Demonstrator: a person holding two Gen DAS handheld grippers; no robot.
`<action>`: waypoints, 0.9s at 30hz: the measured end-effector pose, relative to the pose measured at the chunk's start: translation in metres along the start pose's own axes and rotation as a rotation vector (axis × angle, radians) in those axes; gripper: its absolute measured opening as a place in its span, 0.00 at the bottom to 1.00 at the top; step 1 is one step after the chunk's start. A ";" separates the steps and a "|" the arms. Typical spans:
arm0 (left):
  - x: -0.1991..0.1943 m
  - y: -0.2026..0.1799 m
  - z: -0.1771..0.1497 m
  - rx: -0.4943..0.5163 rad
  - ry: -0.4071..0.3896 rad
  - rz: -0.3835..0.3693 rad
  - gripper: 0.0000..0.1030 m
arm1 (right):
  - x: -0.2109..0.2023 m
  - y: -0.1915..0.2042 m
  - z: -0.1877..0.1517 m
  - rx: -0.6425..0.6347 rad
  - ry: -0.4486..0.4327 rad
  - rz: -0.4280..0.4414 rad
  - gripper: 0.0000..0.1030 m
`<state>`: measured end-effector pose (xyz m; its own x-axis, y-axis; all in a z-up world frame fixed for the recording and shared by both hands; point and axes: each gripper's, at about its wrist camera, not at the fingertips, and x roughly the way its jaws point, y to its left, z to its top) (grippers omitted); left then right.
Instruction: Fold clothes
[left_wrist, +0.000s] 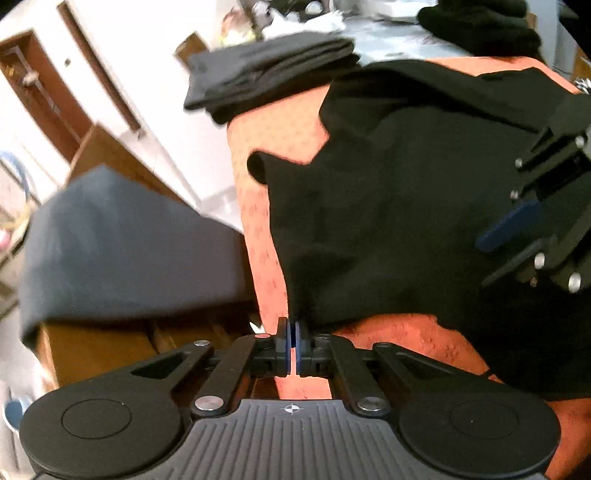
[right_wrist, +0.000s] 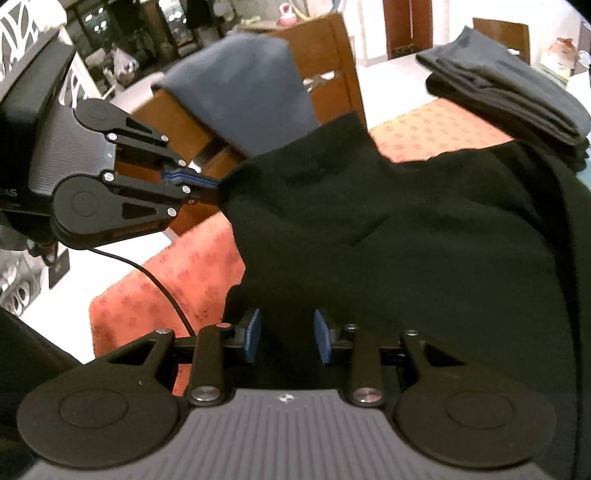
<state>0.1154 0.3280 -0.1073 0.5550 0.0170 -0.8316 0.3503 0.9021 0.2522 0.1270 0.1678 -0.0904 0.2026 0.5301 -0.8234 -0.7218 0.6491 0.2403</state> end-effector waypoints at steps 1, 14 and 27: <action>0.002 0.000 -0.001 -0.014 0.010 0.007 0.05 | 0.003 0.000 0.000 -0.004 0.008 0.002 0.36; -0.014 0.017 0.050 -0.253 -0.172 -0.129 0.24 | -0.017 -0.022 -0.002 0.077 -0.034 -0.039 0.38; 0.078 0.028 0.090 -0.331 -0.115 -0.104 0.24 | -0.061 -0.067 -0.052 0.309 -0.068 -0.202 0.39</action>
<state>0.2367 0.3154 -0.1205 0.6169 -0.1140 -0.7788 0.1568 0.9874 -0.0203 0.1290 0.0640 -0.0832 0.3720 0.4027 -0.8363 -0.4309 0.8729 0.2287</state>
